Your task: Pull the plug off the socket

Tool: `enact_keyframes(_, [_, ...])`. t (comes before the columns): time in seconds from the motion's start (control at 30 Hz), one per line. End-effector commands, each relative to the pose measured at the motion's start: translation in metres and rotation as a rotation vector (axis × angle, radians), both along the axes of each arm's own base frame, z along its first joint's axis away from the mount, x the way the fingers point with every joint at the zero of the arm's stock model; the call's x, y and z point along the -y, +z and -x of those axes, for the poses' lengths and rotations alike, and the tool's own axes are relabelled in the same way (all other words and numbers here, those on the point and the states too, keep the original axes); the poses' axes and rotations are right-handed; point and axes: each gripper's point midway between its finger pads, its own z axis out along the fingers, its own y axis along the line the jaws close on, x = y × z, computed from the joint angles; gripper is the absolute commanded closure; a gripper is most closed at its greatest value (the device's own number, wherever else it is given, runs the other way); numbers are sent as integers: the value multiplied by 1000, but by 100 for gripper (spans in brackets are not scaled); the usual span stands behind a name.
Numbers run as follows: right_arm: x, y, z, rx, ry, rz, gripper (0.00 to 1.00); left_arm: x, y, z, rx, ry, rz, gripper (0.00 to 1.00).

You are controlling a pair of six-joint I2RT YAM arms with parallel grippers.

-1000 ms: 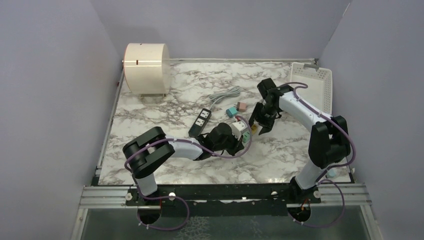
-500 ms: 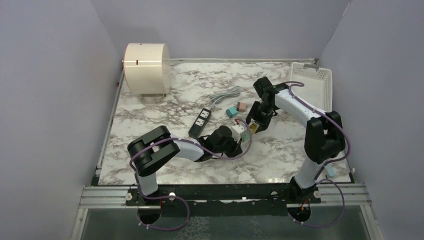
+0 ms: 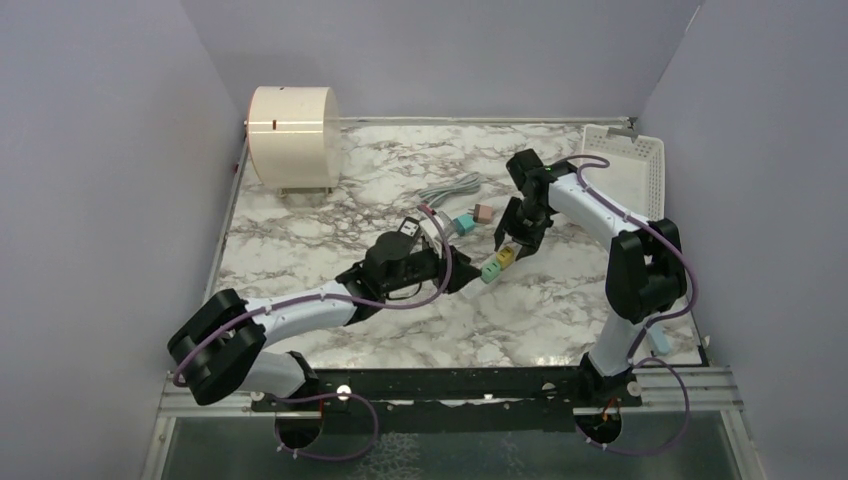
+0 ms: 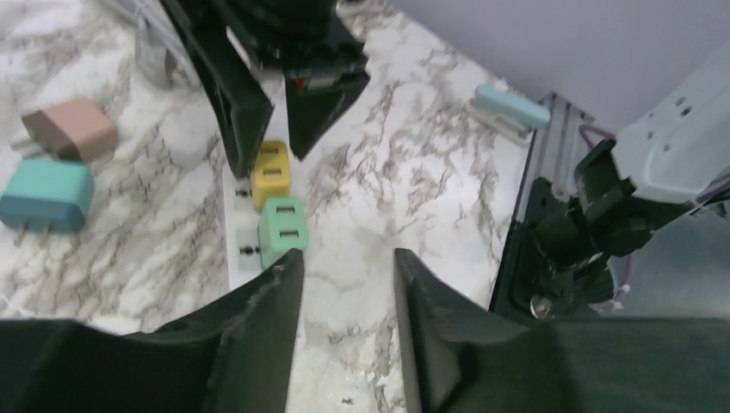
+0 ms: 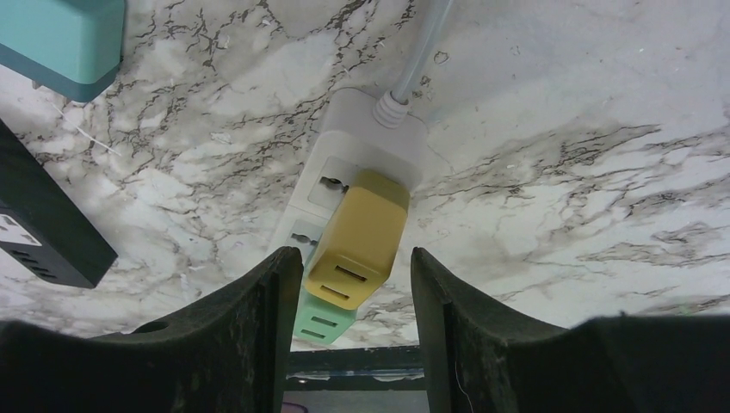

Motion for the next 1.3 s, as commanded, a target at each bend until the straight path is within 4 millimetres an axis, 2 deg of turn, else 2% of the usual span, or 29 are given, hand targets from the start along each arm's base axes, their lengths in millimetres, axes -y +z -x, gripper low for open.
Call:
enact_keyframes(0.0, [3, 6, 0, 20, 19, 6, 45, -24, -60, -8, 70, 124, -250, 44])
enact_keyframes(0.03, [2, 5, 1, 18, 24, 1, 45, -26, -63, -11, 82, 137, -264, 39])
enact_keyframes(0.07, [2, 5, 1, 18, 27, -2, 45, -27, -65, -14, 93, 145, -276, 20])
enact_keyframes(0.13, [1, 4, 1, 19, 32, -7, 45, -26, -66, -18, 128, 151, -286, 5])
enact_keyframes(0.17, [1, 4, 2, 20, 35, -10, 45, -26, -66, -22, 152, 162, -291, 1])
enact_keyframes(0.33, [-1, 2, 5, 19, 47, -25, 45, -18, -72, -34, 271, 170, -326, 1])
enact_keyframes(0.47, [0, 1, 7, 15, 56, -25, 45, 8, -91, -23, 241, 29, -330, 1])
enact_keyframes(0.57, [1, 2, 8, 21, 61, -21, 45, 19, -106, -19, 188, -10, -330, 1])
enact_keyframes(0.77, [2, 0, 9, 23, 65, -21, 45, 20, -137, -27, 145, 36, -387, 1])
enact_keyframes(0.93, [1, -2, 9, 19, 67, -24, 45, 23, -151, -27, 114, 25, -405, 1])
enact_keyframes(0.97, [1, -3, 8, 19, 67, -24, 45, 25, -153, -26, 107, 22, -406, 2])
enact_keyframes(1.07, [0, -3, 8, 16, 68, -25, 45, 29, -159, -24, 88, 4, -408, 19])
enact_keyframes(1.27, [1, -3, 7, 18, 67, -20, 45, 31, -172, -16, 54, -29, -419, 70])
